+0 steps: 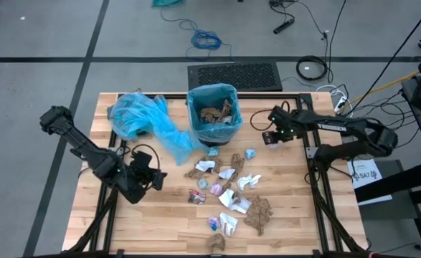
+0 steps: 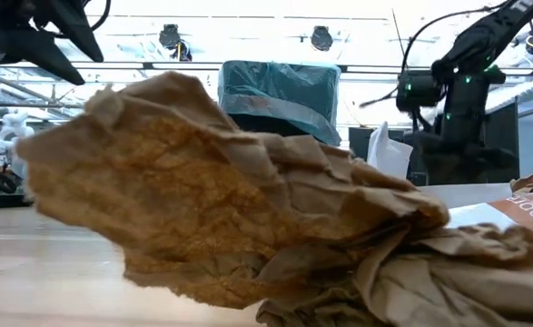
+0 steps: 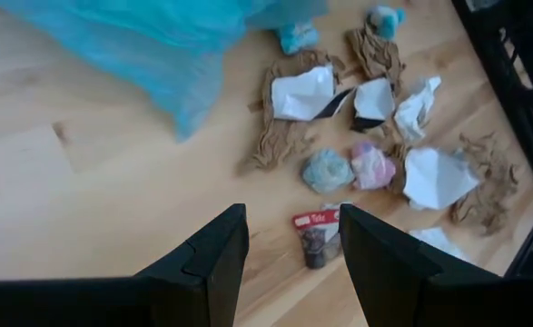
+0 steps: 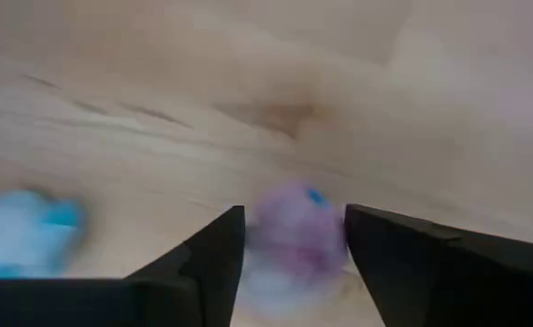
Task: Place trash/remove bag and relplace
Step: Put the pink crumpled plastic bag into the trash bin, then put the white paper into the trash bin, then put the blue crumpled plastic bag into the trash bin
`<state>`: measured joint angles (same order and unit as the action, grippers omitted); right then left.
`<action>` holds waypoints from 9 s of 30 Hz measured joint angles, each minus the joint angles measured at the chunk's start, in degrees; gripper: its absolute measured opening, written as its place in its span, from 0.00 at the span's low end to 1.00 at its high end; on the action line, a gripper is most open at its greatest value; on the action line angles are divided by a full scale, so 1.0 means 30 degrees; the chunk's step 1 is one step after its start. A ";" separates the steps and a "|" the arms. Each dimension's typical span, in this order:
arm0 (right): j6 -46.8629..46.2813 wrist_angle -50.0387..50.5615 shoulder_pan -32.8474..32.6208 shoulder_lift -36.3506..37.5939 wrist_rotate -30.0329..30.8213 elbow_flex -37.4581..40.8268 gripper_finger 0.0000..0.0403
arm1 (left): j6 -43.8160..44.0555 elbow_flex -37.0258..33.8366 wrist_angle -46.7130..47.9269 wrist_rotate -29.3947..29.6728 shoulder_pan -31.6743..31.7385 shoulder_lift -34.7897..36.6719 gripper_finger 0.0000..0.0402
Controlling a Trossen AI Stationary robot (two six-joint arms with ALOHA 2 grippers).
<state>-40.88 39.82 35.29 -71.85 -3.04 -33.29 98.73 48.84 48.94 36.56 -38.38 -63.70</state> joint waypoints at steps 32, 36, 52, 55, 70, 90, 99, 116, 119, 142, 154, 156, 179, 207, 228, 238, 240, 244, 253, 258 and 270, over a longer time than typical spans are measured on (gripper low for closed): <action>-0.6958 0.9088 -1.1521 0.2486 0.8183 -1.3862 0.00 | -0.7143 0.0007 -0.1205 -0.2949 -0.0122 -0.0007 0.44; -0.4471 0.8131 -1.1667 0.1261 0.9625 -1.6637 0.00 | -0.9418 0.0007 -0.2121 -0.2488 -0.0122 -0.0007 0.44; 0.4580 -0.3831 -0.8017 -0.5364 0.7287 -1.7762 0.06 | -1.0582 0.0007 -0.3485 0.0057 -0.0107 -0.0007 0.44; 0.4378 -0.3779 -0.7206 -0.6216 0.6058 -1.7758 0.13 | -1.0574 0.0007 -0.4005 0.0058 -0.0107 -0.0007 0.44; 0.5517 -0.3419 -0.6255 -0.5079 0.3769 -1.7758 0.48 | -1.0717 0.0007 -0.3975 0.0000 -0.0107 -0.0007 0.44; -0.4402 0.9706 -1.1823 -0.0650 0.1936 -1.4854 0.42 | -1.2209 0.0007 -0.4012 -0.0606 -0.0122 -0.0007 0.44; -1.0117 0.1878 -1.5001 -0.0774 0.0728 -0.8107 0.42 | -1.2199 0.0007 -0.4013 -0.1134 -0.0122 -0.0007 0.44; -1.1670 -0.5523 -1.6706 -0.7240 0.1164 -0.4363 0.41 | -1.2761 0.0015 -0.4073 -0.2370 -0.0129 -0.0007 0.44; -1.2093 -0.5967 -1.6780 -0.8350 0.1317 -0.4514 0.31 | -1.3204 0.0015 -0.4143 -0.2696 -0.0129 -0.0007 0.44; -0.8257 0.9269 -1.7107 -0.3387 0.7738 -1.5750 0.00 | -1.5079 0.0015 -0.4058 -0.1887 0.1931 -0.0004 0.44; 0.1137 0.2962 -1.4447 -0.3382 1.1544 -2.0636 0.00 | -1.5029 0.0015 -0.4298 -0.2007 0.3062 -0.0007 0.44; 0.2795 0.1575 -1.3461 -0.3482 1.1494 -2.0643 0.00 | -1.5024 0.0015 -0.4565 -0.2055 0.3055 -0.0001 0.44; 0.6695 0.1161 -0.5989 -0.5846 0.2466 -2.0629 0.36 | -1.3510 0.0015 -0.5930 -0.2120 0.3040 -0.0007 0.44; 0.3422 0.3184 -0.8768 0.1493 0.0548 -0.6349 0.49 | -1.4178 0.0015 -0.6099 -0.3184 0.2982 -0.0007 0.44; 1.0058 -0.4750 -0.7737 -0.5776 -0.0989 -0.3428 0.41 | -1.4057 0.0015 -0.6162 -0.3060 0.3048 -0.0007 0.44; 0.9110 -0.4230 -0.7772 -0.5051 -0.1071 -0.3302 0.04 | -1.4057 0.0015 -0.6163 -0.3045 0.3048 -0.0007 0.44; 0.8661 -0.3882 -0.7800 -0.4548 -0.1116 -0.3267 0.03 | -1.4057 0.0015 -0.6162 -0.3045 0.3048 -0.0007 0.44; 0.7657 -0.3021 -0.7803 -0.3393 -0.1138 -0.3260 0.01 | -1.4057 0.0015 -0.6169 -0.3039 0.3048 -0.0007 0.44; 0.3483 -0.1375 -0.9333 -0.0357 -0.0845 -0.3761 0.00 | -1.4057 0.0015 -0.6162 -0.3038 0.3048 -0.0015 0.44; 0.1531 0.0925 -1.0878 0.1236 0.1611 -0.6779 0.00 | -1.4057 0.0015 -0.6169 -0.3038 0.3048 -0.0015 0.44; 0.4427 0.0950 -1.1821 -0.1074 0.7455 -1.8188 0.00 | -1.4057 0.0015 -0.6168 -0.3038 0.3048 -0.0013 0.44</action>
<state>-27.60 42.67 -0.18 -75.07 19.33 -87.85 56.55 48.88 30.44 27.44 -29.23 -63.74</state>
